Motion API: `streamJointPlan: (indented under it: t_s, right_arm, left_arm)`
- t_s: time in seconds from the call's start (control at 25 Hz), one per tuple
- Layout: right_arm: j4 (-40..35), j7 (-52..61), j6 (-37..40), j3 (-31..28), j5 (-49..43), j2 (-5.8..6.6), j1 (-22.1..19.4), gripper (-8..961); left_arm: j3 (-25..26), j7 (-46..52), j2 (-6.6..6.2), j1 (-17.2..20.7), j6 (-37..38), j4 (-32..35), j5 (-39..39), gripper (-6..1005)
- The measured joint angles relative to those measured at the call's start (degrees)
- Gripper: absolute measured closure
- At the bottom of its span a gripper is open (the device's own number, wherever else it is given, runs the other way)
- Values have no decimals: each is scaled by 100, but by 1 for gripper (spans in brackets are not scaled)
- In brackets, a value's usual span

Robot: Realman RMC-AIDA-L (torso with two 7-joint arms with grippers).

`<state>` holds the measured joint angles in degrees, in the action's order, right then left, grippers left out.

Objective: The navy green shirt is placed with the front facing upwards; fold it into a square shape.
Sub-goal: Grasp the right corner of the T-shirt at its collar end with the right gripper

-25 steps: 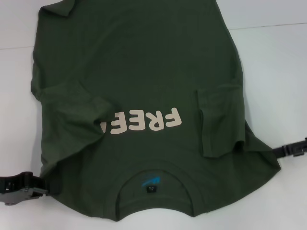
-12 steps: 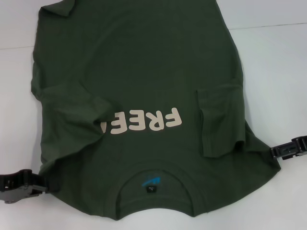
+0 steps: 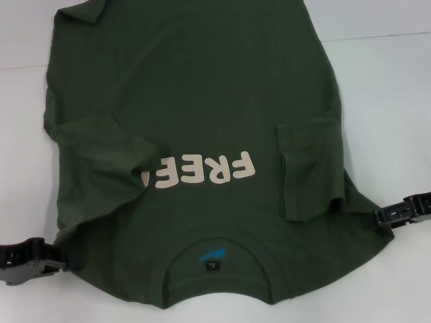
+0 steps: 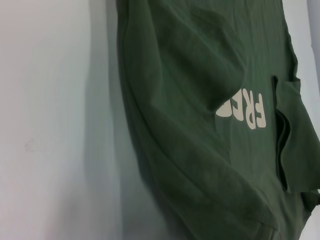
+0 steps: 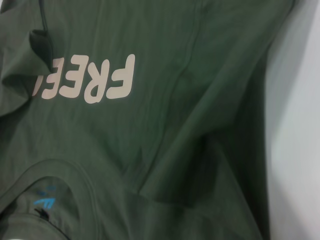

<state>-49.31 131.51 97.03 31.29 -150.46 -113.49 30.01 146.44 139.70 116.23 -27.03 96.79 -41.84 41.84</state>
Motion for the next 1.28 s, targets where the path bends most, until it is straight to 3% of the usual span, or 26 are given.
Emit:
streamJointPlan:
  t_s: [1.28]
  right_arm:
    - [400, 4, -222, 51, 40, -84, 151, 10]
  left_arm:
    - [15, -14, 22, 22, -22, 0, 0, 979]
